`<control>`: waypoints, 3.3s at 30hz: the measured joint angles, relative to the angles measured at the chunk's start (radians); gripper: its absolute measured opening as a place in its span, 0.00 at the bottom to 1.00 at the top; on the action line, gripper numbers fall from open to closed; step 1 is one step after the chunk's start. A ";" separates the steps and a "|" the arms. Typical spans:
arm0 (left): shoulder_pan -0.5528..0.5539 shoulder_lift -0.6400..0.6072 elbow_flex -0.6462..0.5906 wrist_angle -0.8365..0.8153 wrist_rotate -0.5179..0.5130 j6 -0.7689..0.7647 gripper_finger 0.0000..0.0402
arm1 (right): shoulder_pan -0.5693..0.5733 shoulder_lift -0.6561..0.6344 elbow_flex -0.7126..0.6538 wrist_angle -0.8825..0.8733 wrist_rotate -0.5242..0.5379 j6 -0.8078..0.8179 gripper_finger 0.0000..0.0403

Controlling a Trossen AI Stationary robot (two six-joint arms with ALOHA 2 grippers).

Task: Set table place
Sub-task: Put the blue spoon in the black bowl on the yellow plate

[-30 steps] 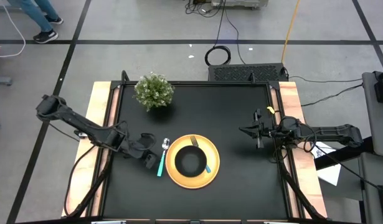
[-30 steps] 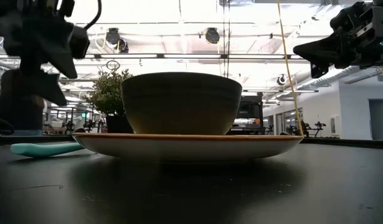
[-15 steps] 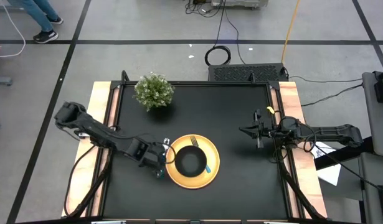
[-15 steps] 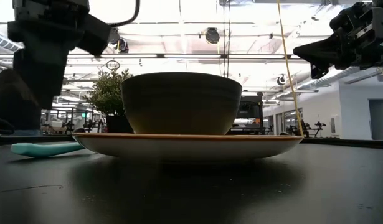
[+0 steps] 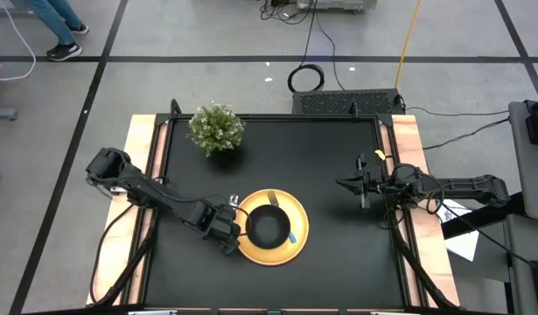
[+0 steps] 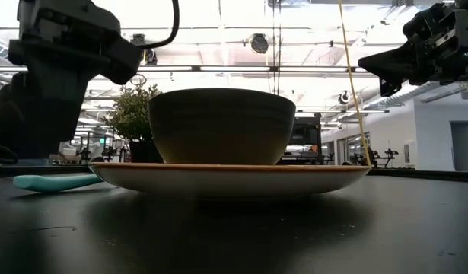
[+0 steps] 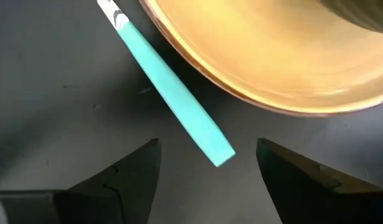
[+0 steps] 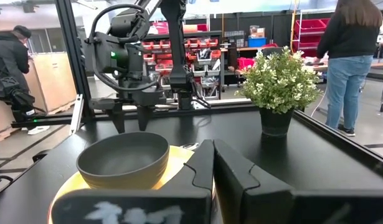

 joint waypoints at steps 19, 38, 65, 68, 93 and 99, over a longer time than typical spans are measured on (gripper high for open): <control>0.022 0.057 0.000 0.004 0.026 0.001 0.66 | 0.000 0.000 0.000 -0.004 0.000 0.000 0.00; 0.023 0.075 0.000 0.047 0.019 -0.007 0.66 | 0.000 0.000 0.000 -0.004 0.000 0.000 0.00; 0.023 0.176 0.001 0.041 0.016 0.059 0.57 | 0.000 0.013 0.000 -0.003 0.002 0.004 0.00; 0.023 0.173 0.000 0.035 0.008 0.060 0.45 | 0.000 0.013 0.000 -0.003 0.002 0.008 0.00; 0.026 0.145 -0.003 -0.009 -0.151 -0.004 0.17 | 0.000 0.013 0.000 -0.003 0.002 0.023 0.00; 0.033 0.066 -0.004 -0.064 -0.321 -0.032 0.17 | 0.000 0.013 0.000 -0.003 0.002 0.023 0.00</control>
